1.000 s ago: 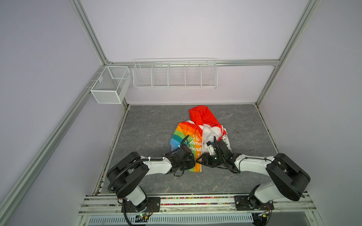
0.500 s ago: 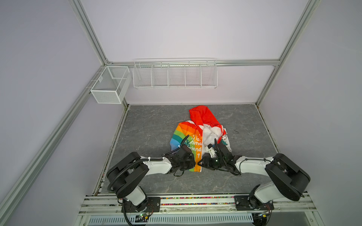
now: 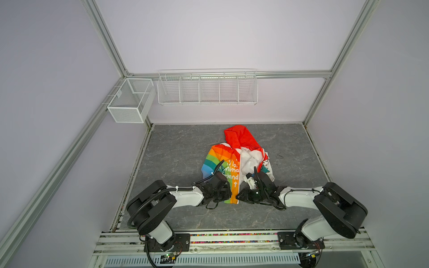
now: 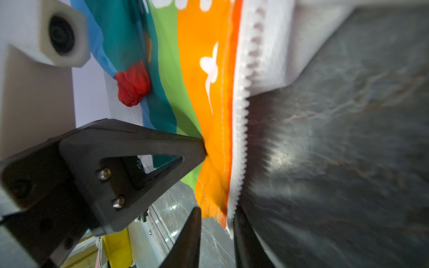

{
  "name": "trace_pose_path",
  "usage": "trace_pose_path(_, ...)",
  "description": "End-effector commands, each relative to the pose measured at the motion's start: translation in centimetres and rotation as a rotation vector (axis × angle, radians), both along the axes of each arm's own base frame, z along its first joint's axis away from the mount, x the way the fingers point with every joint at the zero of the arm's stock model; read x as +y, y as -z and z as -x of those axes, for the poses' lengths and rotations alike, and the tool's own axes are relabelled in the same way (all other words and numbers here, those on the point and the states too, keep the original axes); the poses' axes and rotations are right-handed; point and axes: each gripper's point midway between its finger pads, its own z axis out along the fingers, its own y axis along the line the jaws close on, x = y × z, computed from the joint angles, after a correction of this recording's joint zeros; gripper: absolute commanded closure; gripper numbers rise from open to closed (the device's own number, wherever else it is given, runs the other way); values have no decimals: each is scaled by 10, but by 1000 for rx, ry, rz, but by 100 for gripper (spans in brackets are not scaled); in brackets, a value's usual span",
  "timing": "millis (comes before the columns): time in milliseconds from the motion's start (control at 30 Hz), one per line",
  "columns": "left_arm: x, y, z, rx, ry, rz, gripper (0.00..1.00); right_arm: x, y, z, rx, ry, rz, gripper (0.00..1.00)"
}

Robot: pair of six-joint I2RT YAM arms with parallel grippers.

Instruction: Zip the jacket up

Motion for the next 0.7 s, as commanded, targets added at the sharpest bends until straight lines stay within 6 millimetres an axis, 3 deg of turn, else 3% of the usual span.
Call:
trace_pose_path(0, 8, 12, 1, 27, -18, -40, 100, 5, -5, 3, -5, -18, -26, 76)
trace_pose_path(367, 8, 11, 1, 25, -19, -39, 100, 7, -8, 3, 0, -16, -39, 88)
trace_pose_path(533, 7, 0, 0, 15, -19, -27, 100, 7, -9, 2, 3, -15, -32, 93)
trace_pose_path(667, 11, -22, 1, 7, -40, -6, 75, 8, -11, -1, 4, -8, -28, 93)
